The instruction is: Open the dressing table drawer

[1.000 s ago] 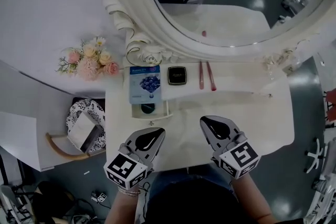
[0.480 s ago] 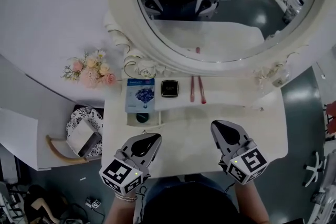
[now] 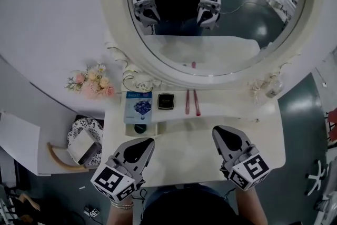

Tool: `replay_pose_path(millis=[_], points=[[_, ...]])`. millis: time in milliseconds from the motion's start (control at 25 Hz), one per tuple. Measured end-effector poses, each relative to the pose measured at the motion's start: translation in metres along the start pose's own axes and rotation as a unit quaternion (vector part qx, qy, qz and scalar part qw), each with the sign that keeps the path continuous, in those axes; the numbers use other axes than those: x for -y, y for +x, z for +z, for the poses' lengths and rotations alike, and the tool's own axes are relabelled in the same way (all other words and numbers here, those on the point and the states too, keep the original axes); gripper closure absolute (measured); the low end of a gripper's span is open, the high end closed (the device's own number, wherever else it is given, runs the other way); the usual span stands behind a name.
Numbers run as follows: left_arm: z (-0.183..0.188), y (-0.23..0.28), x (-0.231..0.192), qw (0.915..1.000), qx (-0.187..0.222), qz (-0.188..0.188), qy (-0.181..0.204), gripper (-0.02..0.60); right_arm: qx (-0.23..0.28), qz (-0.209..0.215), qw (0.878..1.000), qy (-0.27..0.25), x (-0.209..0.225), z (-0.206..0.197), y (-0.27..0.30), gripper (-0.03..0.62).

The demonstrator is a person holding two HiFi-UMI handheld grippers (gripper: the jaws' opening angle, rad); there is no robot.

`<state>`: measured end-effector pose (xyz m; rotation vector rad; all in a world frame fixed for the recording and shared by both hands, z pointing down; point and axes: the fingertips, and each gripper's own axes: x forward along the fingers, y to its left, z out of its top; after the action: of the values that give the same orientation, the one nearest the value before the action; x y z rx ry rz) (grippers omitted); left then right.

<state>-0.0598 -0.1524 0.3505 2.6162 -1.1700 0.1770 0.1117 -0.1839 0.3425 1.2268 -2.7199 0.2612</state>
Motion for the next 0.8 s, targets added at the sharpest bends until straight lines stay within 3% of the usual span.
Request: replay_pose_path(millis=[800], points=[[0.049, 0.001, -0.007, 0.9981, 0.038, 0.015, 0.046, 0.565, 0.057, -0.028, 0.997, -0.034, 0.021, 0.06, -0.033, 0.576]])
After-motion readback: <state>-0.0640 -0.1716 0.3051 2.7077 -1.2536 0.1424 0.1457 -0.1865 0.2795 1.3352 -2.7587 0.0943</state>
